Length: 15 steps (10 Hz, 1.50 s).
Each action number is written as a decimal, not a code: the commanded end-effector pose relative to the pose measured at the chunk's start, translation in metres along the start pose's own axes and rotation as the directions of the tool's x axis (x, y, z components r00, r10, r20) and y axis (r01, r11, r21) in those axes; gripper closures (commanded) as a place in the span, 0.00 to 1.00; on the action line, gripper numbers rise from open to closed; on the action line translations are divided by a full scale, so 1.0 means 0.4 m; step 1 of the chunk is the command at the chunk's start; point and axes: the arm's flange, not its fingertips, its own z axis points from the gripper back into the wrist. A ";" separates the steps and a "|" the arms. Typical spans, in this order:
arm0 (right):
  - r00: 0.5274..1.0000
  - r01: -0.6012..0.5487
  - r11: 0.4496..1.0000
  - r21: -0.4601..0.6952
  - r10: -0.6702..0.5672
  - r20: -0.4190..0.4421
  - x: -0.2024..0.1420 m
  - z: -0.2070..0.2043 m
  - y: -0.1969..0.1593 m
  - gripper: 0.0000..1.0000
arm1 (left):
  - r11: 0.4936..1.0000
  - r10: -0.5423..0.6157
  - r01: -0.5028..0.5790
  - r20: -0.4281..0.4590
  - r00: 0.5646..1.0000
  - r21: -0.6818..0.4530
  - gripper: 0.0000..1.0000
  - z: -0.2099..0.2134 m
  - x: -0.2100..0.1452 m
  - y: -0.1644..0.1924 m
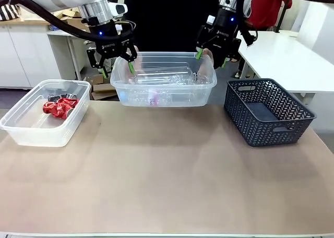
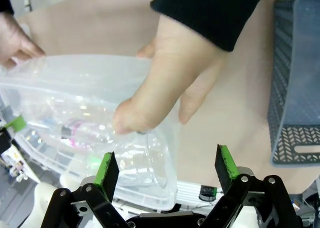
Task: Sort the waste into each basket.
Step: Release the Organizing box you were holding.
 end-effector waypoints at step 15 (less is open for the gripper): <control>0.967 -0.242 0.226 0.944 -0.025 0.254 -0.624 0.182 -0.462 0.00 | 0.357 -0.048 0.524 0.545 0.837 -0.773 0.00 0.179 -0.561 0.393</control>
